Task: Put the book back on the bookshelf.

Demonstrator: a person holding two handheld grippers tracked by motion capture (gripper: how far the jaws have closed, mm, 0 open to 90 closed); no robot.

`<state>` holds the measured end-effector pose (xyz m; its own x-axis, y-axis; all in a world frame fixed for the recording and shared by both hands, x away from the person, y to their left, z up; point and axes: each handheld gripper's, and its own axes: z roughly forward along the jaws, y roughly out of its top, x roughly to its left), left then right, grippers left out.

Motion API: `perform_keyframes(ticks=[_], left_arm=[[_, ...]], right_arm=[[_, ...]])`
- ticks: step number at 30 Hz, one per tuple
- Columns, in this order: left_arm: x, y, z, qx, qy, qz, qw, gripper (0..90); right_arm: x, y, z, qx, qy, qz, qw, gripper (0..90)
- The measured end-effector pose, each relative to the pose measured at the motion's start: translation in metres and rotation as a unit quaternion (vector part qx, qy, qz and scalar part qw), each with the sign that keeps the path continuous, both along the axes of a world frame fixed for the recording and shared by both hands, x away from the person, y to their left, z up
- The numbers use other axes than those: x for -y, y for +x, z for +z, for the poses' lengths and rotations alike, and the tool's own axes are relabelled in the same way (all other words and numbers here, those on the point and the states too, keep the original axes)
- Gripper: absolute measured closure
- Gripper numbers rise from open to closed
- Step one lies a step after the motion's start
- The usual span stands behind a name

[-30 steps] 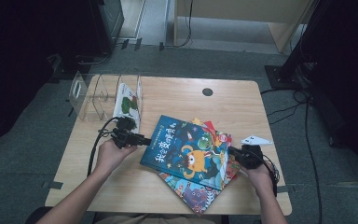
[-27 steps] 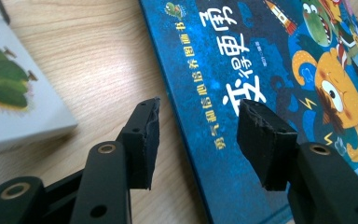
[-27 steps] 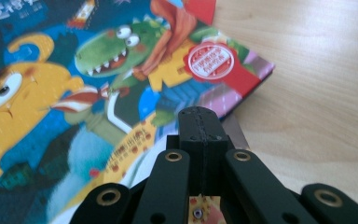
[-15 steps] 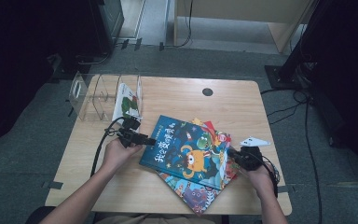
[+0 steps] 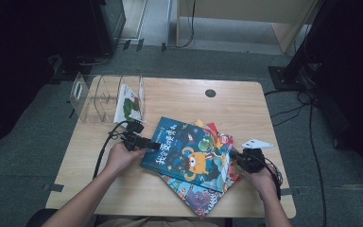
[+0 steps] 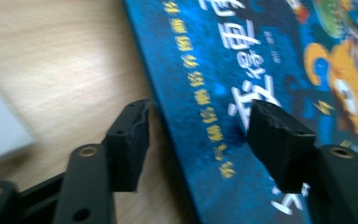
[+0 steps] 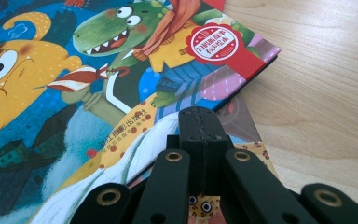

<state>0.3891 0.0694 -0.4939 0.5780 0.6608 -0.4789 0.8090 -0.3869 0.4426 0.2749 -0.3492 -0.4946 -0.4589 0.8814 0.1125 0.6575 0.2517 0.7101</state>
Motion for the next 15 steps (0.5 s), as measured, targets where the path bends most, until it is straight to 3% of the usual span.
perform_keyframes(ticks=[1, 4, 8, 10, 12, 15], left_arm=[[0.000, 0.000, -0.001, -0.005, -0.003, -0.003, 1.0000, 35.4], [0.000, -0.001, 0.000, 0.001, -0.005, -0.012, 0.9999, 36.4], [0.001, -0.002, 0.000, -0.002, 0.003, 0.001, 1.0000, 35.1], [0.005, -0.009, 0.004, 0.040, 0.031, 0.010, 0.9987, 32.2], [0.010, -0.013, 0.010, 0.057, 0.050, 0.005, 0.9971, 34.9], [0.010, -0.009, 0.010, 0.033, 0.040, 0.003, 0.9987, 39.6]], right_arm=[[0.000, 0.000, 0.000, 0.001, -0.001, 0.001, 1.0000, 90.0], [0.000, 0.000, 0.000, 0.000, 0.000, 0.000, 1.0000, 90.0], [0.000, 0.000, 0.000, 0.001, 0.000, 0.001, 1.0000, 90.0], [0.000, 0.000, 0.000, 0.001, 0.000, 0.000, 1.0000, 90.0], [0.000, 0.000, 0.000, 0.002, 0.000, 0.000, 1.0000, 90.0], [0.000, 0.000, 0.000, 0.002, 0.000, 0.000, 1.0000, 90.0]])
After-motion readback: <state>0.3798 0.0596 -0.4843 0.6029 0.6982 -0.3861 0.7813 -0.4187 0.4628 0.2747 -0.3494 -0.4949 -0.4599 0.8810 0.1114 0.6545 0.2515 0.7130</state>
